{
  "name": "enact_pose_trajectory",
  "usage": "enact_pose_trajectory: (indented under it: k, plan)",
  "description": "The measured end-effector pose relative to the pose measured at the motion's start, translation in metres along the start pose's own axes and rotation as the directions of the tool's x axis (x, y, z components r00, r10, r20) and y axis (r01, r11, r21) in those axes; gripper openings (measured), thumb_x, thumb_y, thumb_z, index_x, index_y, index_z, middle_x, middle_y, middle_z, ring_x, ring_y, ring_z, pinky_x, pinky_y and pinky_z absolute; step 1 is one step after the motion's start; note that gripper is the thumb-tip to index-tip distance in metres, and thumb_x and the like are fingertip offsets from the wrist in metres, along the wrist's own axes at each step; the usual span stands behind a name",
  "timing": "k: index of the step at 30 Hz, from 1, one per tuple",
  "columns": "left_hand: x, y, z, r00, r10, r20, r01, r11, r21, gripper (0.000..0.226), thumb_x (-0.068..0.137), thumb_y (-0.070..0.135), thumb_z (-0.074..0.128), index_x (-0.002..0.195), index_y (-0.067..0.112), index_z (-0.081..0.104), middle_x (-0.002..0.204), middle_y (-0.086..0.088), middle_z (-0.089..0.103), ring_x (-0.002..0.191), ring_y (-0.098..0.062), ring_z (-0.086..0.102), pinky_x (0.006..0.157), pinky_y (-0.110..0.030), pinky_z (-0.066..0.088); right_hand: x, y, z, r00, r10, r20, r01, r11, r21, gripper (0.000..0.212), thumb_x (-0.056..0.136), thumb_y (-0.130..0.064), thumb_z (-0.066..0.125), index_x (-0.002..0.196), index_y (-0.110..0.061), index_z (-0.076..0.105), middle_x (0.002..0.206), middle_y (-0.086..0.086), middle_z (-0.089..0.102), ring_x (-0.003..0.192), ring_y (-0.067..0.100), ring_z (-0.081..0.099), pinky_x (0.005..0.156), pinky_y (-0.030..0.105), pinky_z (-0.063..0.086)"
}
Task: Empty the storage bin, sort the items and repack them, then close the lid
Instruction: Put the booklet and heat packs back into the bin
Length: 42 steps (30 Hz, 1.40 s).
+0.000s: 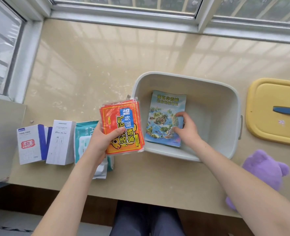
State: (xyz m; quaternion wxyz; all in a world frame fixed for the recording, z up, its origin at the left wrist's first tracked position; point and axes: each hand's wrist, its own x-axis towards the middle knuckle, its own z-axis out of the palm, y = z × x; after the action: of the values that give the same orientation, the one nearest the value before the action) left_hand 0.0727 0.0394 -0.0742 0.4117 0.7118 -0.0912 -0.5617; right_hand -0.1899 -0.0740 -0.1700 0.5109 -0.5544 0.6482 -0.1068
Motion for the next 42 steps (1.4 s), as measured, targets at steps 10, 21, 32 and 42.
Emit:
enact_pose_trajectory:
  k: [10,21,32,42]
  plan:
    - [-0.002,0.008,0.002,0.999,0.029,-0.019,-0.028,0.996,0.082,0.063,0.058,0.030,0.085,0.114,0.027,0.057,0.104,0.000,0.074,0.090,-0.022,0.073,0.081,-0.046,0.058,0.002,-0.006,0.008,0.992,-0.124,0.038,0.118,0.743,-0.658,0.073,0.084,-0.019,0.071,0.146,-0.018,0.034,0.143,0.021,0.028,0.130,0.037,0.029,0.102,0.043,0.038]
    - [-0.005,0.017,0.004,0.999,0.029,-0.022,-0.025,0.989,0.145,0.062,0.059,0.035,0.086,0.113,0.029,0.057,0.103,0.003,0.073,0.086,-0.017,0.073,0.076,-0.038,0.059,-0.006,-0.015,-0.003,0.963,-0.239,0.123,0.265,0.765,-0.587,0.065,0.085,-0.017,0.066,0.145,-0.017,0.039,0.142,0.013,0.040,0.129,0.030,0.034,0.104,0.039,0.035]
    - [-0.018,0.050,0.068,0.976,0.150,0.156,-0.177,0.967,0.184,0.055,0.067,0.021,0.086,0.113,0.028,0.058,0.099,0.002,0.074,0.086,-0.017,0.073,0.072,-0.036,0.058,-0.072,-0.006,-0.121,0.712,-0.596,-0.370,0.246,0.706,-0.664,0.057,0.084,-0.025,0.062,0.140,-0.017,0.049,0.140,0.011,0.046,0.127,0.035,0.043,0.111,0.040,0.027]
    - [0.050,0.003,0.135,0.973,-0.004,0.232,-0.057,0.964,0.258,0.056,0.069,0.009,0.086,0.115,0.017,0.056,0.105,-0.008,0.072,0.090,-0.023,0.072,0.078,-0.040,0.059,-0.050,0.033,-0.116,0.838,-0.418,-0.352,0.252,0.867,-0.429,0.087,0.075,-0.008,0.076,0.150,-0.017,0.032,0.159,0.002,0.023,0.146,0.015,0.021,0.116,0.014,0.009]
